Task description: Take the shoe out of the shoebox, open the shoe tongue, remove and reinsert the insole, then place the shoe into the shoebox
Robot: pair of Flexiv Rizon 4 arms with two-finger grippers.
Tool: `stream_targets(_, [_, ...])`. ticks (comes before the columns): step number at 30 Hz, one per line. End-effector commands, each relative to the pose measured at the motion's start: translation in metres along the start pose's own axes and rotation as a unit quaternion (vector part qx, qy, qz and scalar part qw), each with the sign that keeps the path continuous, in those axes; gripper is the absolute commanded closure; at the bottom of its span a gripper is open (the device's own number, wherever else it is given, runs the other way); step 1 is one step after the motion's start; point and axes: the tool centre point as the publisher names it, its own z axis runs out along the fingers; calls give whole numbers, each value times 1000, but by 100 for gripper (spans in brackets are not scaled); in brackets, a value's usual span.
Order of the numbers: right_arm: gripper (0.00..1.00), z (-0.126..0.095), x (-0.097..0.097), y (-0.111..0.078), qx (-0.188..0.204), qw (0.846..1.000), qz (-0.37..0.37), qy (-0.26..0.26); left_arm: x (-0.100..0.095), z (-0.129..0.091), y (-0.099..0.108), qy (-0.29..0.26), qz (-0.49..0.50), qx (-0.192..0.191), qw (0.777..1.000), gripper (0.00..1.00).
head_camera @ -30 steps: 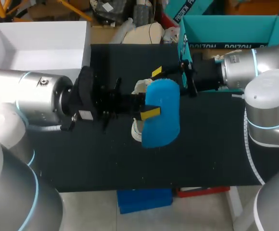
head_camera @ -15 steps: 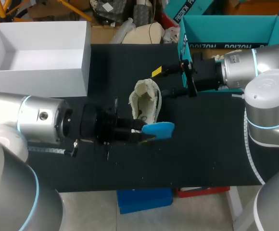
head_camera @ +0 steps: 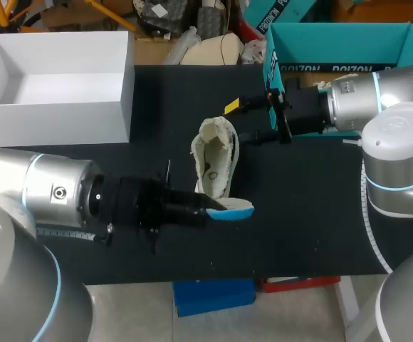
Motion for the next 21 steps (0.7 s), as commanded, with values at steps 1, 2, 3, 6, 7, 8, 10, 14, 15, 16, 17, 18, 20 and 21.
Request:
stream_targets(1, [0,2,-1,-1,-2,1000,0,1,19,-4,25,-24,188,-49,981,100])
stream_targets(2, [0,2,-1,-1,-2,1000,0,1,20,-5,34,-25,214,-79,973,100])
stream_targets(3, [0,2,-1,-1,-2,1000,0,1,21,-5,41,-17,233,-90,968,100])
stream_targets(6, [0,2,-1,-1,-2,1000,0,1,22,-5,57,-7,244,-120,962,100])
stream_targets(7, [0,2,-1,-1,-2,1000,0,1,22,-5,57,-7,244,-120,962,100])
stream_targets(8, [0,2,-1,-1,-2,1000,0,1,22,-5,57,-7,244,-120,962,100])
stream_targets(10, [0,2,-1,-1,-2,1000,0,1,22,-5,57,-7,244,-120,962,100])
stream_targets(14, [0,2,-1,-1,-2,1000,0,1,22,-5,57,-7,244,-120,962,100])
stream_targets(15, [0,2,-1,-1,-2,1000,0,1,22,-5,57,-7,244,-120,962,100])
stream_targets(16, [0,2,-1,-1,-2,1000,0,1,22,-5,57,-7,244,-120,962,100])
stream_targets(17, [0,2,-1,-1,-2,1000,0,1,22,-5,57,-7,244,-120,962,100])
stream_targets(18, [0,2,-1,-1,-2,1000,0,1,22,-5,57,-7,244,-120,962,100])
stream_targets(20, [0,2,-1,-1,-2,1000,0,1,22,-5,57,-7,244,-120,962,100])
stream_targets(21, [0,2,-1,-1,-2,1000,0,1,22,-5,57,-7,244,-120,962,100])
